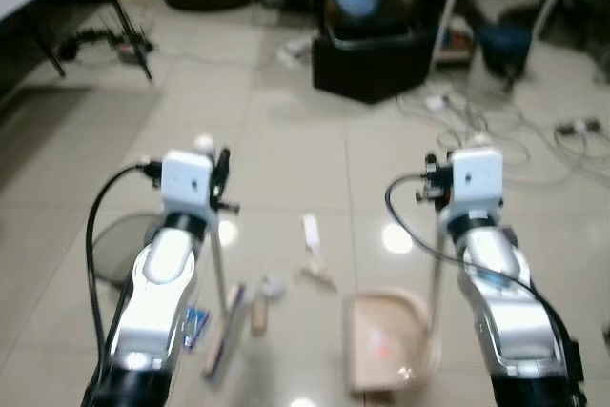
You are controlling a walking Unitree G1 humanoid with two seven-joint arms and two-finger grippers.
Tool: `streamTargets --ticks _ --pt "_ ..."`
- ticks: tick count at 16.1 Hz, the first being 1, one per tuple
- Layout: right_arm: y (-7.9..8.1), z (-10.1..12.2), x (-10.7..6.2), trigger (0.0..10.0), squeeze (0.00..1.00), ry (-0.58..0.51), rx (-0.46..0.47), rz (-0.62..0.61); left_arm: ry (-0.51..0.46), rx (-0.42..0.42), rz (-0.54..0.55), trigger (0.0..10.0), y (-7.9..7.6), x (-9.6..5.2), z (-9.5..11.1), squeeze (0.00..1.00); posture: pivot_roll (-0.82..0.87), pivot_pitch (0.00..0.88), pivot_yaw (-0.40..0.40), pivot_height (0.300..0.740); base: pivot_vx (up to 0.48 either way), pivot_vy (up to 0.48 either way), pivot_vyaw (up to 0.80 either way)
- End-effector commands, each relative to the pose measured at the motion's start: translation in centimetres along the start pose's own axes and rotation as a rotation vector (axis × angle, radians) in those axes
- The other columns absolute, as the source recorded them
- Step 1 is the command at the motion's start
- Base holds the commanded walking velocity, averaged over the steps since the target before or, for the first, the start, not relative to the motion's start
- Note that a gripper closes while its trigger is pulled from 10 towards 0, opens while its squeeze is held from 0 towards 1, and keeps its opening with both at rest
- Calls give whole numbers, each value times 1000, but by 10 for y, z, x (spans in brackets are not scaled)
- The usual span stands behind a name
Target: Sweep floor
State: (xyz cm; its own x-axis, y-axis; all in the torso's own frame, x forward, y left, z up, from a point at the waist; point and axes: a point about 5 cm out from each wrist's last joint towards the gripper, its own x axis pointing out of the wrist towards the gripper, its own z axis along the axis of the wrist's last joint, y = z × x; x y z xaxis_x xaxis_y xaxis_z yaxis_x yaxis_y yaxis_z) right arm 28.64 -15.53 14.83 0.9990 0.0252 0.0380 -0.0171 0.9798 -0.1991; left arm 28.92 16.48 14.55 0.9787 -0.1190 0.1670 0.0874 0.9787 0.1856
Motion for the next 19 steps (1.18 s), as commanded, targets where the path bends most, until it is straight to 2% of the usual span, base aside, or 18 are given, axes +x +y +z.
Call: streamTargets --ticks 1,6,9,14,15,19 --pt "14 10 2 10000 0 -50 25 66 -28 49 37 10000 13 0 6 0 -58 33 58 740 368 0 800" --pt "12 4 -1 10000 0 -28 55 42 -27 51 35 10000 13 1 7 0 -57 42 63 740 368 0 111" --pt "13 -2 -3 10000 0 -3 65 29 5 37 -48 10000 2 2 1 0 -48 53 69 740 0 0 0" --pt "17 -17 1 10000 0 10 79 23 8 19 -33 10000 -7 18 -10 0 -39 95 87 740 0 0 0" --pt "17 -18 7 10000 0 -5 75 16 3 3 -54 10000 -14 26 -14 0 -33 140 99 740 0 0 0" --pt "23 -13 21 10000 0 -40 59 19 -51 1 -101 10000 -28 38 -13 0 -38 246 120 740 0 0 0"
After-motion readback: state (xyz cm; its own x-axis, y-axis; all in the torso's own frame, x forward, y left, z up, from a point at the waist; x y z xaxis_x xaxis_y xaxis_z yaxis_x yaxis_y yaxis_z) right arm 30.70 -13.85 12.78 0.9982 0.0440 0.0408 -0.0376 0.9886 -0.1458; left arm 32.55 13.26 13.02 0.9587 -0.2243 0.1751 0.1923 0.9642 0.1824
